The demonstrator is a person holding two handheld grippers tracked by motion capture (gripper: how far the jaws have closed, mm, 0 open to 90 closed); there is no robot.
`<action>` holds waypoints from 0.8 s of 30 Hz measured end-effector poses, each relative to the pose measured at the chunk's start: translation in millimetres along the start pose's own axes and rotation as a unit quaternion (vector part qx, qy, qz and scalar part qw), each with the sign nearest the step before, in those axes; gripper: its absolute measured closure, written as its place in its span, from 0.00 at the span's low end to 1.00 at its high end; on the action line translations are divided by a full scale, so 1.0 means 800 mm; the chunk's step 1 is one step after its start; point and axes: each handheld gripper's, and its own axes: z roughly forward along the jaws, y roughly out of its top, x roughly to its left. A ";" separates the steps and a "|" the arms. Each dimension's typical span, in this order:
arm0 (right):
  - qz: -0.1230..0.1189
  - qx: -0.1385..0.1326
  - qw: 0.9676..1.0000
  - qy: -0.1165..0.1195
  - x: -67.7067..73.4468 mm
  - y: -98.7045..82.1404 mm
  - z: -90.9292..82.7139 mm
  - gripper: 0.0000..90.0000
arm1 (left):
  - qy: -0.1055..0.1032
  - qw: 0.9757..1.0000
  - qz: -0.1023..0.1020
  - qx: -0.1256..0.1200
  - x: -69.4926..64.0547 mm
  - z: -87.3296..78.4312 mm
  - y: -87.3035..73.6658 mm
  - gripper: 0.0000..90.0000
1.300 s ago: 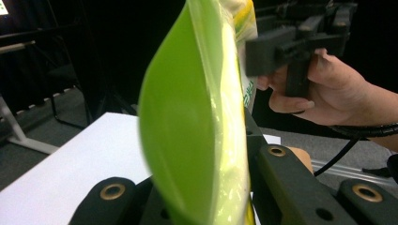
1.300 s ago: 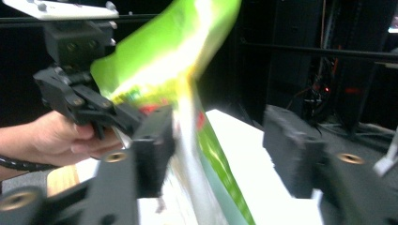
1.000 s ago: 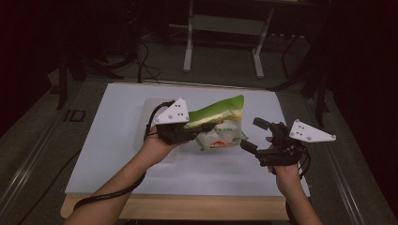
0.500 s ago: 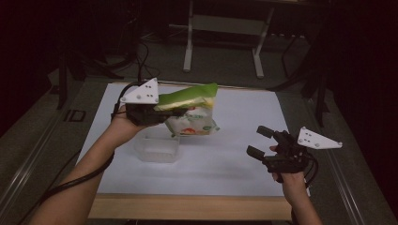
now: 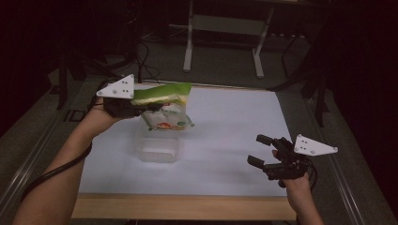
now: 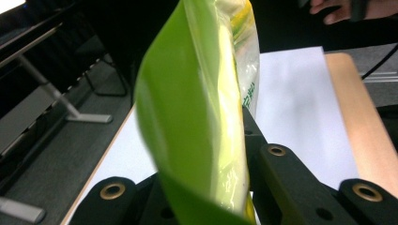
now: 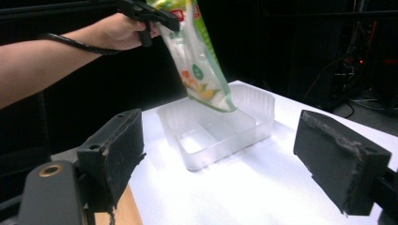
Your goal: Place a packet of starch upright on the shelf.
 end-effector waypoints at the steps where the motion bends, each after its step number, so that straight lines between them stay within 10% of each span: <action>1: 0.001 0.001 1.000 0.002 0.000 -0.001 -0.001 0.18 | 0.002 1.000 -0.004 0.003 0.003 0.000 -0.004 0.92; 15: 0.002 0.003 1.000 0.021 0.005 -0.008 0.001 0.18 | -0.015 0.998 -0.053 0.039 0.022 0.011 -0.064 0.92; 24: -0.001 0.011 1.000 0.027 0.007 -0.010 0.006 0.18 | -0.015 0.996 -0.047 0.077 0.021 0.028 -0.079 0.92</action>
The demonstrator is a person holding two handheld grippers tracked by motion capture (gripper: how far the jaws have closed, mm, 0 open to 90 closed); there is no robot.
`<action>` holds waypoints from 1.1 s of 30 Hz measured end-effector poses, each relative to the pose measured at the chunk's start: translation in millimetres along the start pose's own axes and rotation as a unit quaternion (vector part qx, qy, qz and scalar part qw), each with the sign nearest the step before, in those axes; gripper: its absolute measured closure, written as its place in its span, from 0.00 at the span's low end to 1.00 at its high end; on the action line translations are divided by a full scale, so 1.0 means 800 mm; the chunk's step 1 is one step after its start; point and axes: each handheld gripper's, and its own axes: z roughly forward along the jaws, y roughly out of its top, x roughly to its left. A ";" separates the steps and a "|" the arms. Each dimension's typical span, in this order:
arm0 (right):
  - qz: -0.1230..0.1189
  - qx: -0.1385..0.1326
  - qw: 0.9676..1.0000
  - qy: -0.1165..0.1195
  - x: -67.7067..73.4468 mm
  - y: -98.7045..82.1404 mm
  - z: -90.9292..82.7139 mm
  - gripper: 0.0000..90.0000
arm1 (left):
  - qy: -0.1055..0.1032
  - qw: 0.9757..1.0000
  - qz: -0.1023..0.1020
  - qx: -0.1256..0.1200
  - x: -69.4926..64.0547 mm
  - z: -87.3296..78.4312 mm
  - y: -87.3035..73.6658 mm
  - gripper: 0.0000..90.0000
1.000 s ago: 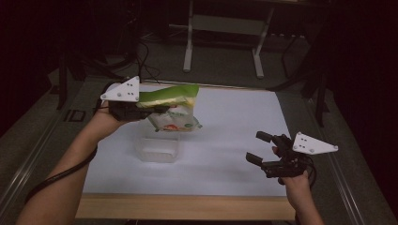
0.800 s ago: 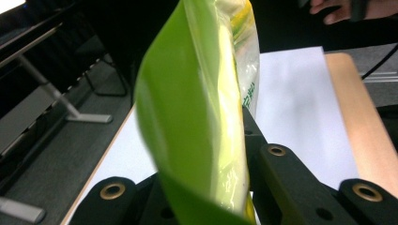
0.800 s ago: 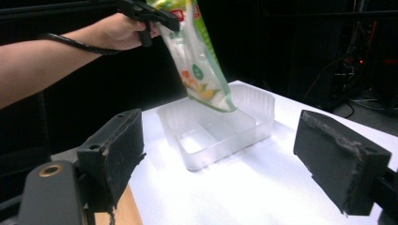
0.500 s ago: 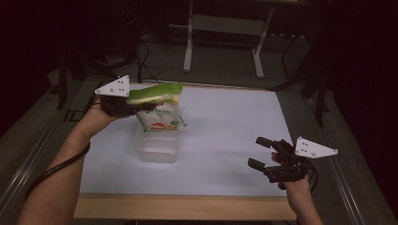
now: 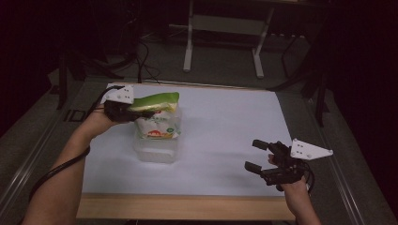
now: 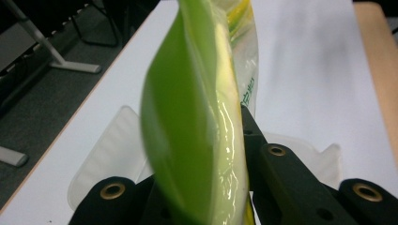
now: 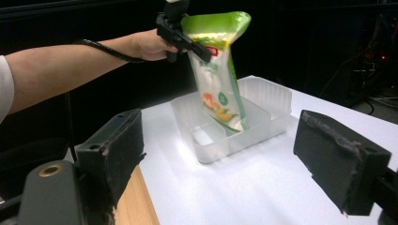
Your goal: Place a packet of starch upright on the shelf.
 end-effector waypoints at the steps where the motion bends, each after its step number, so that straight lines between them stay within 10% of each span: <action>1: -0.001 0.001 1.000 0.000 0.001 0.000 0.001 0.18 | 0.001 1.000 0.001 0.005 0.000 0.001 -0.001 0.92; 8: -0.007 0.007 1.000 0.008 0.003 -0.002 0.005 0.18 | -0.010 0.998 0.020 0.051 -0.008 0.034 -0.006 0.92; 26: -0.010 0.019 1.000 0.014 0.006 -0.003 0.008 0.18 | 0.020 0.999 0.006 0.028 -0.012 0.038 -0.030 0.84; 33: -0.012 0.027 1.000 -0.007 0.005 -0.006 0.004 0.17 | 0.039 0.997 -0.068 -0.002 -0.018 0.021 -0.028 0.59</action>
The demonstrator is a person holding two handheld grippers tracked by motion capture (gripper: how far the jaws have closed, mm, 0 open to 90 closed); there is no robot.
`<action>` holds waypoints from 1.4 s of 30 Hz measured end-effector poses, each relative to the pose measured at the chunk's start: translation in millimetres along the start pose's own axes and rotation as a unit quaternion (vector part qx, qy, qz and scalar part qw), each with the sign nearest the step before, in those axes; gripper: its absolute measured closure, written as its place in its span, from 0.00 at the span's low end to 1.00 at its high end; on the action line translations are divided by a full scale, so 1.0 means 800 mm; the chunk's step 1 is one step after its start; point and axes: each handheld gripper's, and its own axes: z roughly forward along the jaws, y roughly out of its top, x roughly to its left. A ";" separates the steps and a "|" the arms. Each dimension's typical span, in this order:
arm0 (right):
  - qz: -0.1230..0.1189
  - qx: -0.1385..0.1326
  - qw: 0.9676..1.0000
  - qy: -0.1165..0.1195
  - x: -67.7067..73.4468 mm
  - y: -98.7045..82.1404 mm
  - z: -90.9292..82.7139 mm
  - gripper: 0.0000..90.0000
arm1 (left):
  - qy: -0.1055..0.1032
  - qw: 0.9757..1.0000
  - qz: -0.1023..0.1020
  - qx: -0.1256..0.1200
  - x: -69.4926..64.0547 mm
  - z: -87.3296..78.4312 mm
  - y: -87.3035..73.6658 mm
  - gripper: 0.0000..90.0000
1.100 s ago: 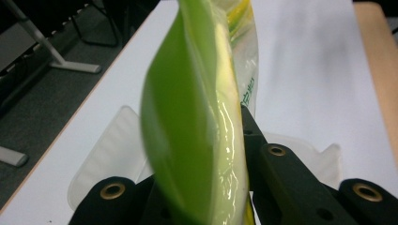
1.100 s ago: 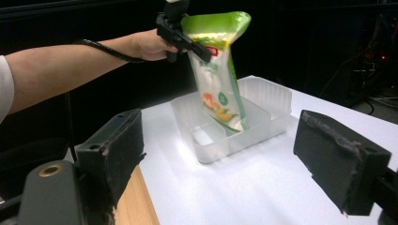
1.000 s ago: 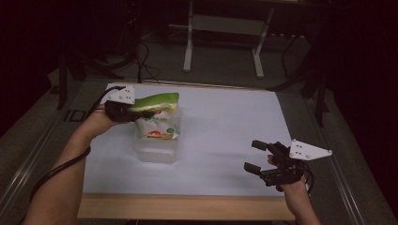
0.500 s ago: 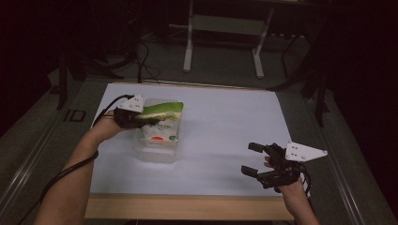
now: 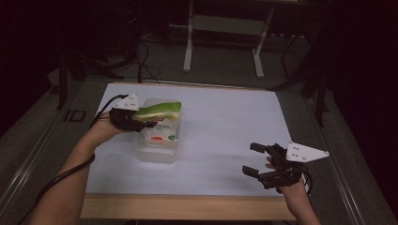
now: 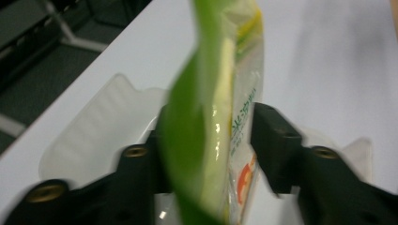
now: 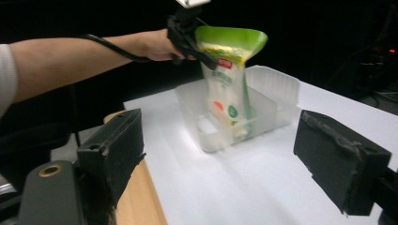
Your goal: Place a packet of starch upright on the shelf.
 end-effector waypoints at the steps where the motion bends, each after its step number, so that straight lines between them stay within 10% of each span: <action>1: -0.003 0.005 1.000 -0.012 0.000 -0.002 0.001 0.15 | 0.005 1.000 -0.008 -0.008 -0.001 -0.003 -0.003 0.57; 13: -0.011 0.024 0.998 -0.054 -0.005 -0.014 0.008 0.16 | 0.089 0.991 -0.097 -0.018 -0.013 -0.013 -0.018 0.01; 25: -0.004 0.024 0.998 -0.062 -0.006 -0.018 0.005 0.15 | 0.137 0.982 -0.119 -0.055 -0.045 -0.027 -0.011 0.01; 37: -0.002 0.015 0.997 -0.078 -0.006 -0.018 -0.008 0.16 | 0.195 0.965 -0.153 -0.083 -0.088 -0.079 -0.023 0.01; 42: 0.000 0.011 0.996 -0.086 -0.004 -0.019 -0.014 0.16 | 0.200 0.964 -0.149 -0.094 -0.112 -0.097 -0.035 0.01</action>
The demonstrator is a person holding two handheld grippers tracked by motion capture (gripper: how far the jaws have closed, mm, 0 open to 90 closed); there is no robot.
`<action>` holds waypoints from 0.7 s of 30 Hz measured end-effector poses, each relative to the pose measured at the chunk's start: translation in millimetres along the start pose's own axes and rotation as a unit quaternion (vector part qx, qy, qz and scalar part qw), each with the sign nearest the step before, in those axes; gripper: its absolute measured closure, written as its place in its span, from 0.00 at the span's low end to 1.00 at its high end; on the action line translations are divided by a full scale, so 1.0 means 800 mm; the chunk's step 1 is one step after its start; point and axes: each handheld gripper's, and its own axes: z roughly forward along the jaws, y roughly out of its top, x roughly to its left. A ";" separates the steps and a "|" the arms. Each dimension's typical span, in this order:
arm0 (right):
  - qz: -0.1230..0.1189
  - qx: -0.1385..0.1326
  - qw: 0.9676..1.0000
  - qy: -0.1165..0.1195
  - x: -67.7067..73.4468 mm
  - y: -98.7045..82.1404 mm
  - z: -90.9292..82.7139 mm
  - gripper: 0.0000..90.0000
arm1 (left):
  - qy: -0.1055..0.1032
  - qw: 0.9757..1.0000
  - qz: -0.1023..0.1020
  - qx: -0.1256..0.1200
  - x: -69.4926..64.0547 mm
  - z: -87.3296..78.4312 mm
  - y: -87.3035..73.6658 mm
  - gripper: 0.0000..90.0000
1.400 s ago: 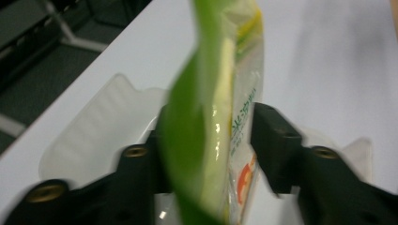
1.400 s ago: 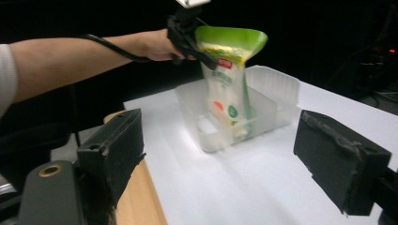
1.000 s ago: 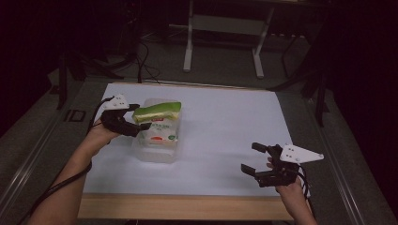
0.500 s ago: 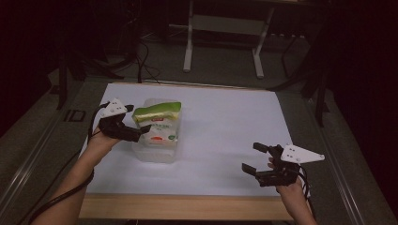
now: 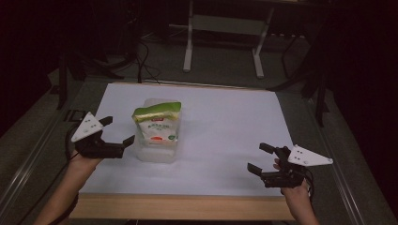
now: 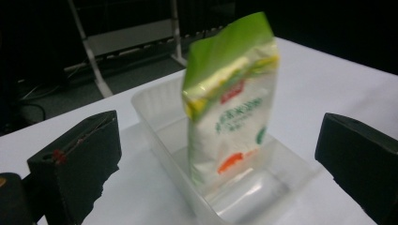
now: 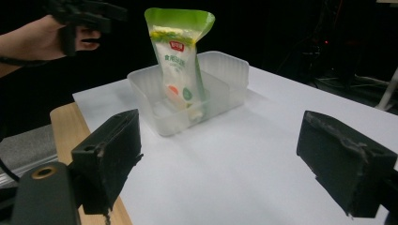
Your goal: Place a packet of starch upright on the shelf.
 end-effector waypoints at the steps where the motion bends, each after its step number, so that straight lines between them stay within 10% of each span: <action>1: 0.001 0.000 1.000 -0.001 0.000 0.000 -0.001 0.16 | -0.003 1.000 -0.005 -0.009 -0.005 -0.011 -0.005 0.01; 9: 0.010 -0.003 1.000 -0.008 0.000 -0.010 0.002 0.16 | -0.035 0.999 -0.002 -0.029 -0.040 -0.034 -0.021 0.01; 21: 0.019 -0.027 0.999 -0.016 0.001 -0.026 0.007 0.16 | -0.091 0.995 0.013 -0.039 -0.096 -0.011 -0.037 0.01</action>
